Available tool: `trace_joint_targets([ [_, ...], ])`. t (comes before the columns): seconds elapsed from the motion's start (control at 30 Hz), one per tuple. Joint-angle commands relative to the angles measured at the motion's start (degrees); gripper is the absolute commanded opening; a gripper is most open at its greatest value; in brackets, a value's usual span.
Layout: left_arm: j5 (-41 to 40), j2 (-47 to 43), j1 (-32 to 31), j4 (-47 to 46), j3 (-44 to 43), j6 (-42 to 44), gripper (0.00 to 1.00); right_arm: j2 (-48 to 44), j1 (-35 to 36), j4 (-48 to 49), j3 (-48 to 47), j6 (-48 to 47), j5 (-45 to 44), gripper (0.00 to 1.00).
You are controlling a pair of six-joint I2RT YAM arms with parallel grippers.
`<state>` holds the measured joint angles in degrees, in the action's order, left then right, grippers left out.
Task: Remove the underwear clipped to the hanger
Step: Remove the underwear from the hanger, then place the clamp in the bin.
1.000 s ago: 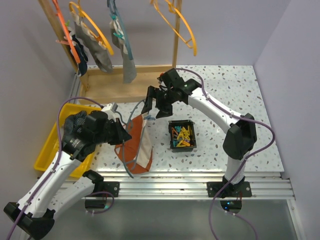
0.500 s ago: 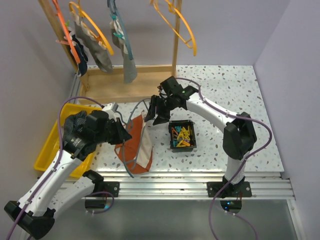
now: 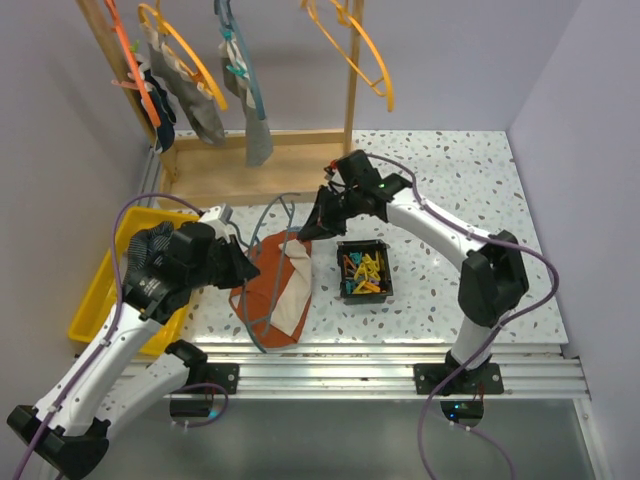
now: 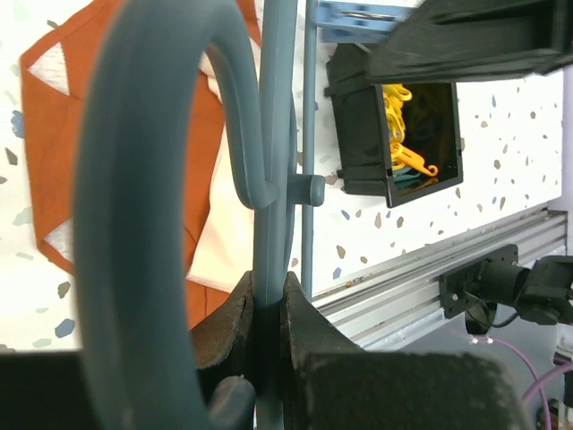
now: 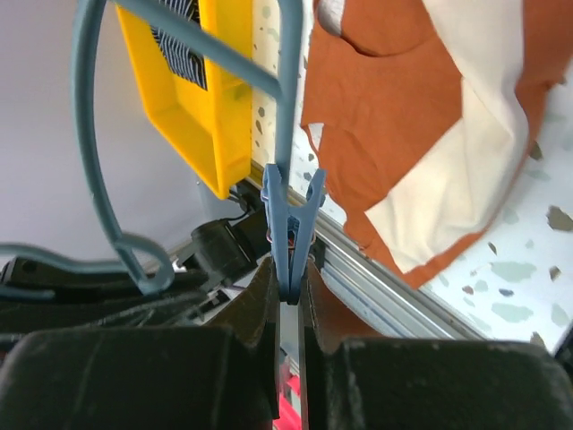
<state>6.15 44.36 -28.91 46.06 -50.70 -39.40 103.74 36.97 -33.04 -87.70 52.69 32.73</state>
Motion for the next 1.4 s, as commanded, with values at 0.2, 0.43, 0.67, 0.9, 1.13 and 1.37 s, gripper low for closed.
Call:
trace_joint_targets([
  [0.2,-2.8,0.7,0.2,0.0,-1.0,0.6,0.00,-16.7,-4.6,-20.9,6.7,-13.4,-19.3,0.00],
  [0.43,-1.1,2.6,0.2,-1.7,-1.8,1.2,0.00,-19.5,-4.7,-22.8,14.5,-16.3,-26.6,0.08],
  [0.67,-1.4,3.0,0.2,-0.5,-2.7,1.3,0.00,-18.6,-4.7,-20.8,13.1,-18.1,-26.2,0.61],
  [0.9,-0.2,2.5,0.2,-0.7,-2.9,1.8,0.00,-20.2,-4.6,-21.3,10.5,-19.8,-25.4,0.73],
  [1.13,10.8,3.1,0.2,0.7,-2.6,6.9,0.00,-27.4,-4.7,-15.8,10.4,-25.3,-17.6,0.72],
  [1.37,33.7,-4.3,0.2,2.2,2.4,6.7,0.00,-32.9,-4.7,-19.8,5.2,-38.9,-16.0,0.77],
])
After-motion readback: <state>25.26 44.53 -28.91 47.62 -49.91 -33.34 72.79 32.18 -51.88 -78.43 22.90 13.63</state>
